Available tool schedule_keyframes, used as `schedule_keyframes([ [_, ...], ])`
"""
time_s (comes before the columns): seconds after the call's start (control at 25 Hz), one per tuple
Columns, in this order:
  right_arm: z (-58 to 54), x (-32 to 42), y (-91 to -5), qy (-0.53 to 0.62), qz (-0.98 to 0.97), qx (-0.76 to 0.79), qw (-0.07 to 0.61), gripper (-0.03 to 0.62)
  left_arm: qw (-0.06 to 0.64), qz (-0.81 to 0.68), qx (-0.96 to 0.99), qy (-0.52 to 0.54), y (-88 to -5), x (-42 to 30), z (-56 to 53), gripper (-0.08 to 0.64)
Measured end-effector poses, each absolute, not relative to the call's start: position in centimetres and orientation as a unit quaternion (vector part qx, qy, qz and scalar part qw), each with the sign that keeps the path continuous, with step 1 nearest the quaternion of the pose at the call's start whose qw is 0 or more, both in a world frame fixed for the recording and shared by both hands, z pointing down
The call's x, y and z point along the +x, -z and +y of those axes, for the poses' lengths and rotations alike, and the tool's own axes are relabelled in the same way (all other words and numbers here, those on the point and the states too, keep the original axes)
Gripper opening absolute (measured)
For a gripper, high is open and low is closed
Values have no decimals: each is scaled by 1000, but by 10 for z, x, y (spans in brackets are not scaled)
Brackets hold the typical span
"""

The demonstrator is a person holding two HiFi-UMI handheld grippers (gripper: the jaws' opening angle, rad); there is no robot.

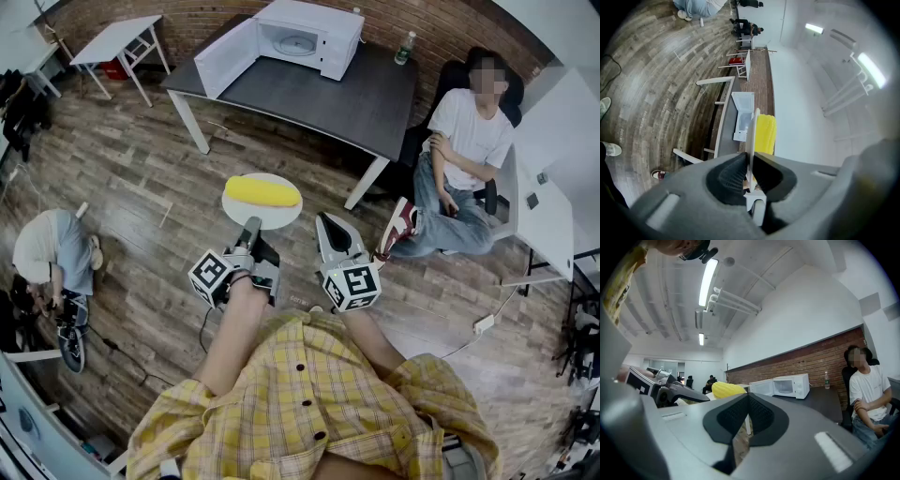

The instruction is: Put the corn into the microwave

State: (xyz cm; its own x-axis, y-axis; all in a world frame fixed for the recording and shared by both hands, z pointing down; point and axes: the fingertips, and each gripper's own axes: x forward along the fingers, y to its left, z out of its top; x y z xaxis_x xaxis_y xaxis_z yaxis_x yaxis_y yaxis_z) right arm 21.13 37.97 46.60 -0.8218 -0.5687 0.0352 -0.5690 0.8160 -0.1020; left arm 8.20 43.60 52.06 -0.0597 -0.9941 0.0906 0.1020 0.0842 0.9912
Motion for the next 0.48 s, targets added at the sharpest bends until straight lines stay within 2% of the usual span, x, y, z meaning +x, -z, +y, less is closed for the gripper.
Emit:
schedule_keyframes([
  [0.48,368,235,-470,-51,-955,291,7,5,520,-515,435,525,-521,105,423,31],
])
